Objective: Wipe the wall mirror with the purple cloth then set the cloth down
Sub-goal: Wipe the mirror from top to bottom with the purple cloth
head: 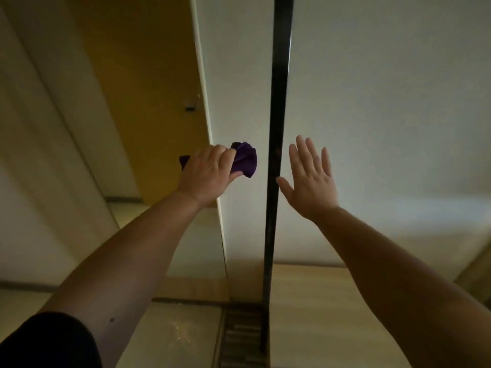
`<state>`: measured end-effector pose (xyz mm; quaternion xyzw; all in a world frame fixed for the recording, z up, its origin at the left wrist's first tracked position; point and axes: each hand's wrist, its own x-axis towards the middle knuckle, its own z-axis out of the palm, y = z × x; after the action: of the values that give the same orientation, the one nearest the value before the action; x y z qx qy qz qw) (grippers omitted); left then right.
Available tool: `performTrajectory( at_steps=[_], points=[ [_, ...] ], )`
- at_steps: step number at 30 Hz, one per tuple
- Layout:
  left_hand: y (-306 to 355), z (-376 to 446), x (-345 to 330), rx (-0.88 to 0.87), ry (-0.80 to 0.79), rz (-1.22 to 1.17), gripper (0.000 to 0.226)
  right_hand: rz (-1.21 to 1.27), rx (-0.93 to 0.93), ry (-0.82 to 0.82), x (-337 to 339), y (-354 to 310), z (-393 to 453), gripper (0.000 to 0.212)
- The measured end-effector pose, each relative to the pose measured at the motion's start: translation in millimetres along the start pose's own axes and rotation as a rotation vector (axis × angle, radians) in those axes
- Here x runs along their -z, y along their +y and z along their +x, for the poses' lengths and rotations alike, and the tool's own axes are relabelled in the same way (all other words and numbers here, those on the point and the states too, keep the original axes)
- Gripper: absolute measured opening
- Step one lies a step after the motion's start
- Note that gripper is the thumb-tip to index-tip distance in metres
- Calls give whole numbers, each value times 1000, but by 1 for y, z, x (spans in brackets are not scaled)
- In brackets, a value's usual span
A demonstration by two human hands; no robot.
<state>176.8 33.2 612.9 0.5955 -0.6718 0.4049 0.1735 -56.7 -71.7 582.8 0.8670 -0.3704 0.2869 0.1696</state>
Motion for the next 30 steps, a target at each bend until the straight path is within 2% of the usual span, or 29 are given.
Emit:
performTrajectory(
  at_steps=[5,13,22,30],
  points=[
    [-56,25,68,18,140,140,46,-39,49,163,66,-27,63,73],
    [-135,25,132,70,190,289,48,-119,129,289,115,-81,126,74],
    [-214,13,150,70,216,343,53,-105,188,404,110,-148,183,71],
    [-274,31,137,53,282,391,50,-105,224,443,106,-168,246,69]
  ],
)
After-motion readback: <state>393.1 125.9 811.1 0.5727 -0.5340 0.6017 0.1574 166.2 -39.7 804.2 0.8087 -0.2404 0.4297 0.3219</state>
